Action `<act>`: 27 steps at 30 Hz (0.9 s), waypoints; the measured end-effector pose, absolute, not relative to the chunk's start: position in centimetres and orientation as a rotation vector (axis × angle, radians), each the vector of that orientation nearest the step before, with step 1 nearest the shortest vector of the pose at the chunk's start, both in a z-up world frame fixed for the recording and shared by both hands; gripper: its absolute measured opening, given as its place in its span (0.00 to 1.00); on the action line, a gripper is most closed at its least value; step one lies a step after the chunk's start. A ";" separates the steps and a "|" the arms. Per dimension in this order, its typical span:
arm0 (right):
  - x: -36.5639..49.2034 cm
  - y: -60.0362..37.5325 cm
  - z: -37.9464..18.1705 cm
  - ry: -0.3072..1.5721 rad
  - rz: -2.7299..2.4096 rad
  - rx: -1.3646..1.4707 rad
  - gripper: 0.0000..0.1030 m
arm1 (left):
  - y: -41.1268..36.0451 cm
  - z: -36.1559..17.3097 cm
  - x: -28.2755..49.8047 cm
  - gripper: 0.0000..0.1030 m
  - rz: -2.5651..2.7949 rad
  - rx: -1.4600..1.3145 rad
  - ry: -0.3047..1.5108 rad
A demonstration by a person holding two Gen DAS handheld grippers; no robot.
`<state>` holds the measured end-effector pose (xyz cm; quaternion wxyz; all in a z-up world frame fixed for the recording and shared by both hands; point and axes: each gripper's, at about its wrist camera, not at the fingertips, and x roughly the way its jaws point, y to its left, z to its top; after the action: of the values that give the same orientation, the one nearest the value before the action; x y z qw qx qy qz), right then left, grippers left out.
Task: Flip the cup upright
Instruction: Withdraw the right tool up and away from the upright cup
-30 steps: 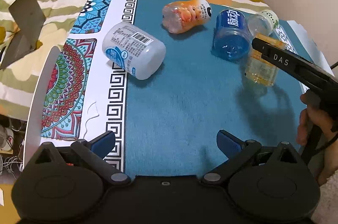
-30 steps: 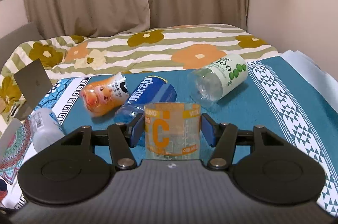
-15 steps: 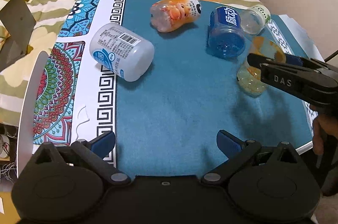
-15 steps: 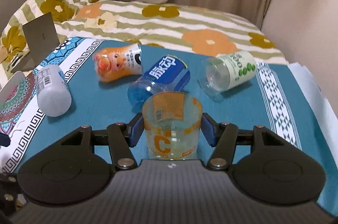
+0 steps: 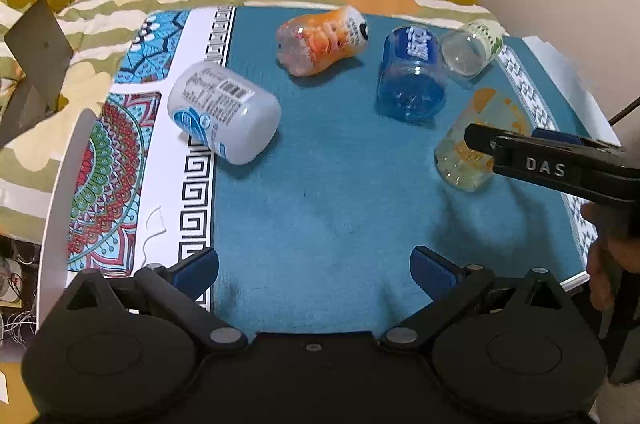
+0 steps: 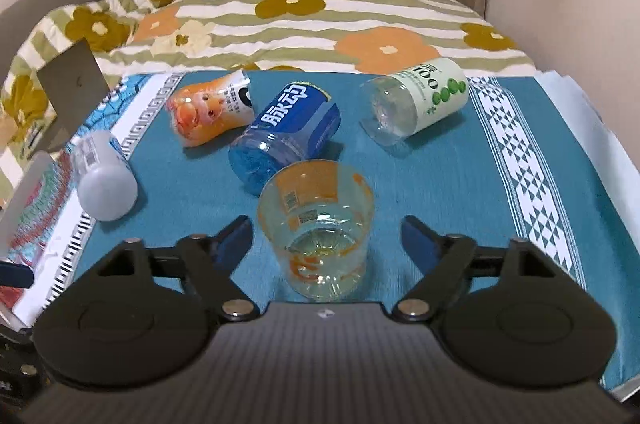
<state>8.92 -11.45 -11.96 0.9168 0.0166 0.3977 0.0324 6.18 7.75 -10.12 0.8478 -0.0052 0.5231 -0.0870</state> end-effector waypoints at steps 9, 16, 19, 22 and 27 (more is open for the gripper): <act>6.8 -14.9 -6.9 0.860 0.079 0.071 1.00 | 5.9 -4.9 4.3 1.00 -0.141 0.001 0.976; 3.7 -18.0 -1.9 0.855 0.074 0.005 1.00 | 4.2 -1.0 2.5 1.00 -0.082 0.021 0.858; 2.3 -19.0 -0.9 0.860 0.052 -0.019 1.00 | 3.5 -0.3 1.7 1.00 -0.078 0.028 0.827; 1.3 -19.7 -0.3 0.868 0.030 -0.025 1.00 | 2.7 0.1 1.1 1.00 -0.085 0.040 0.813; 0.1 -20.8 -0.2 0.869 0.000 0.006 1.00 | 1.8 0.2 -0.1 1.00 -0.092 0.070 0.786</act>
<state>0.08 -20.76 -0.17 0.9071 0.0030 0.4210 0.0002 -0.13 1.79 0.24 0.9222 0.0342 0.3826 -0.0446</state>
